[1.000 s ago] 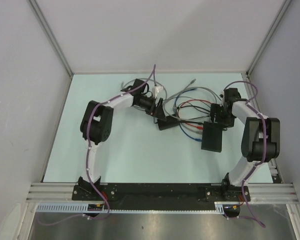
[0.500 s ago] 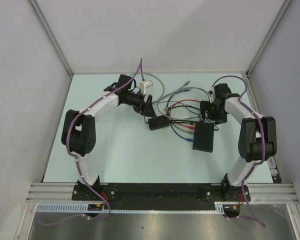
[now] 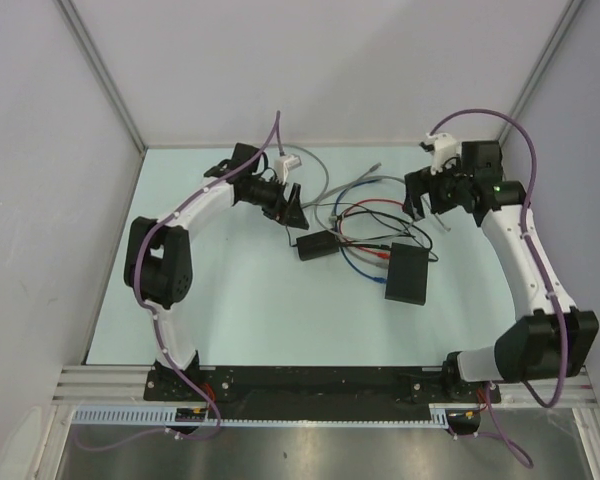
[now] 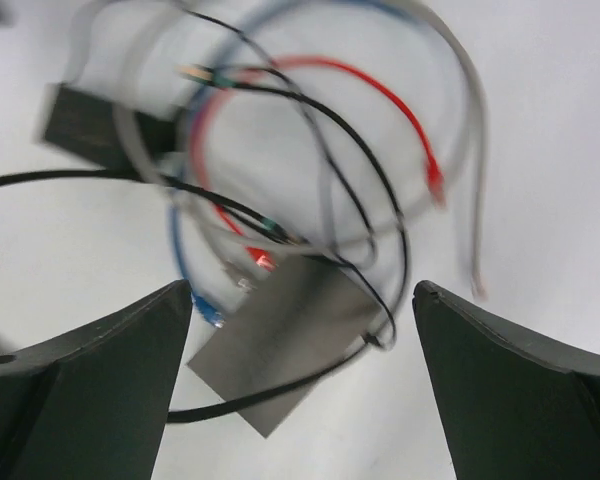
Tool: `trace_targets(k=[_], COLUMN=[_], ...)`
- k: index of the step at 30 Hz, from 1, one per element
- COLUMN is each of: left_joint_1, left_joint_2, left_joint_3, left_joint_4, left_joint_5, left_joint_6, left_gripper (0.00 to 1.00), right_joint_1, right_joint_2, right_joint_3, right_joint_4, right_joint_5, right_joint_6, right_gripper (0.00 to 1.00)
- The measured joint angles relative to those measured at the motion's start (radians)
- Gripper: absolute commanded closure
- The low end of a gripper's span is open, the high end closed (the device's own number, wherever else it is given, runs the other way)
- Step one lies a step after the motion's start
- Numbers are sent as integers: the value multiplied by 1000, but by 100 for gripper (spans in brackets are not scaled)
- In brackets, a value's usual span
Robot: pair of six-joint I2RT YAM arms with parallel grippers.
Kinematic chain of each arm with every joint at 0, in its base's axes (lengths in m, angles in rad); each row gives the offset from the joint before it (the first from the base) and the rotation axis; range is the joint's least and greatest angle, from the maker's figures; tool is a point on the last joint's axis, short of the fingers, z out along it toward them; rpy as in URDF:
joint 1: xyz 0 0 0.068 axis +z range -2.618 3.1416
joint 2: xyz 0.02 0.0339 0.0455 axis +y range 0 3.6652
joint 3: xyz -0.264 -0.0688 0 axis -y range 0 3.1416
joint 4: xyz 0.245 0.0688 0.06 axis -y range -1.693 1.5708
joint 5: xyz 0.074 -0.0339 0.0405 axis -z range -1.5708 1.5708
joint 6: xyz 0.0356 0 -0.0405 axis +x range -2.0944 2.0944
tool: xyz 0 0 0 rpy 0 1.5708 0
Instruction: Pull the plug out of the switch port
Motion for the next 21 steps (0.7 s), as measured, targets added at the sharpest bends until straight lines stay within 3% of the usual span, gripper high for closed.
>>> trace_targets(k=[3,8,14,21], left_joint_1=[21,47,55,55], left_joint_2=[8,8,-24,-48], left_joint_3=[0,-2,-71,-129], left_joint_4=[0,0,23,47], left_joint_5=[-1,-1,-1,-8], left_joint_6=[-13,-13,-13,-14], left_gripper=[17,17,17,17], right_joint_1=[96,235,243,192], right_joint_2=[-62,-35,42,-12], right_joint_3=[17,31,3,2], right_joint_4=[-14,-192,-303,-306], right_joint_5=[-103,-192,-129,-77], right_joint_6=[-154,-440,-597,-682], right_gripper=[3,5,5,5])
